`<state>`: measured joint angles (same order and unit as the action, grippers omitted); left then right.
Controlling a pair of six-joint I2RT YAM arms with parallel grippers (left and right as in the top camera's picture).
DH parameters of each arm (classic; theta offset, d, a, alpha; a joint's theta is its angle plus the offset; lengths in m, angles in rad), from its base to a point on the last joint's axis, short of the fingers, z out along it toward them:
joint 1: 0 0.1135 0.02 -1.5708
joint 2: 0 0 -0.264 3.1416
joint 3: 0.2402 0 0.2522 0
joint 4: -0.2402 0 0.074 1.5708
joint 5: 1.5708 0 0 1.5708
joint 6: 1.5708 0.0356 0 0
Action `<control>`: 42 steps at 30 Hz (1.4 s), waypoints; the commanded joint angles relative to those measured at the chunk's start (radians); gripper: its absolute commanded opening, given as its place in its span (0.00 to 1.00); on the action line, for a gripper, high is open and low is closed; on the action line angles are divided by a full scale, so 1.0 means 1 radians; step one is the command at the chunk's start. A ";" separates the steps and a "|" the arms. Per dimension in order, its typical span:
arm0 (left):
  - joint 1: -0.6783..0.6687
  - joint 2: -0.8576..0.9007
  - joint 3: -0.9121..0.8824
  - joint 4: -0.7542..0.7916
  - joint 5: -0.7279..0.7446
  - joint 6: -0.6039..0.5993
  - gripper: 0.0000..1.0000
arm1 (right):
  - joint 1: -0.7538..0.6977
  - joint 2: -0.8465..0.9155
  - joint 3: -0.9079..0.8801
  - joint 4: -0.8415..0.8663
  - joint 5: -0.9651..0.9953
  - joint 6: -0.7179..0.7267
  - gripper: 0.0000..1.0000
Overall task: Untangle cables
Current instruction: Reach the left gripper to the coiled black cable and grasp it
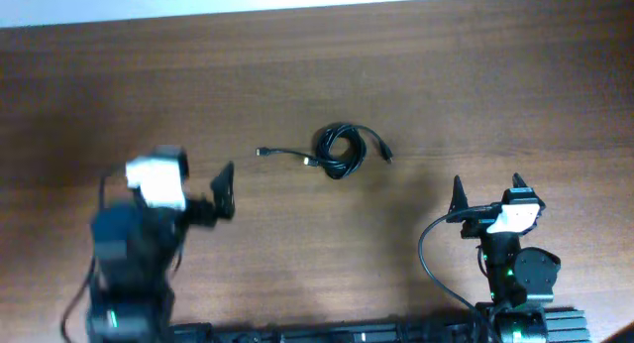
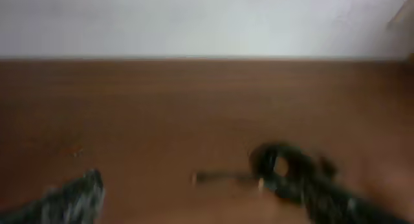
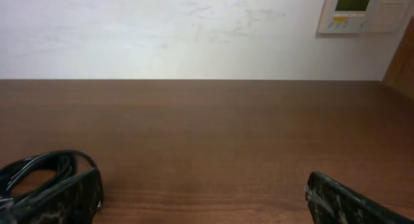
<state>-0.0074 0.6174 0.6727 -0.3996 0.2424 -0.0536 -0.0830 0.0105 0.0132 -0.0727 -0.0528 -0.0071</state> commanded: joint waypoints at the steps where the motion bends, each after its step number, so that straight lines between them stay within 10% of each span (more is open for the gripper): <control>1: -0.037 0.423 0.403 -0.202 0.117 -0.004 0.99 | 0.007 -0.004 -0.008 -0.003 0.006 0.001 0.99; 8: -0.274 0.995 0.737 -0.222 0.110 0.054 0.99 | 0.007 -0.004 -0.008 -0.003 0.006 0.001 0.99; 11: -0.338 1.199 0.737 -0.113 0.099 0.053 0.58 | 0.007 -0.004 -0.008 -0.003 0.006 0.001 0.99; 16: -0.460 1.403 0.737 -0.067 -0.087 0.051 0.64 | 0.007 -0.004 -0.008 -0.003 0.006 0.001 1.00; 20: -0.534 1.510 0.737 -0.065 -0.293 0.042 0.36 | 0.007 -0.004 -0.008 -0.003 0.006 0.001 0.99; 21: -0.536 1.525 0.736 -0.072 -0.296 0.039 0.08 | 0.007 -0.004 -0.008 -0.003 0.006 0.001 0.99; 22: -0.536 1.526 0.736 -0.083 -0.317 0.009 0.00 | 0.007 -0.004 -0.008 -0.003 0.006 0.001 0.99; 25: -0.510 1.441 0.750 -0.257 -0.645 -0.379 0.00 | 0.007 -0.004 -0.008 -0.003 0.006 0.001 1.00; 29: -0.478 1.268 0.750 -0.488 -0.638 -0.791 0.03 | 0.004 -0.004 -0.008 0.044 -0.018 -0.026 0.99; 31: -0.478 1.235 0.750 -0.514 -0.543 -0.874 0.60 | 0.004 -0.004 -0.008 0.023 -0.220 0.100 1.00; 34: -0.478 1.233 0.749 -0.557 -0.462 -0.818 0.91 | 0.004 0.008 -0.008 0.024 -0.597 0.531 0.99; 36: -0.476 1.233 0.749 -0.558 -0.476 -0.581 0.89 | 0.004 0.008 -0.008 0.024 -0.666 0.544 0.99; 38: -0.459 1.234 0.747 -0.557 -0.482 -0.377 0.63 | 0.004 0.008 -0.008 0.034 -0.632 0.543 1.00; 42: -0.344 1.234 0.665 -0.542 -0.463 -0.572 0.50 | 0.004 0.056 0.006 0.001 -0.556 0.509 0.99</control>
<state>-0.4259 1.8561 1.4029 -0.9401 -0.2359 -0.5339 -0.0834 0.0223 0.0105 -0.0444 -0.6365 0.5053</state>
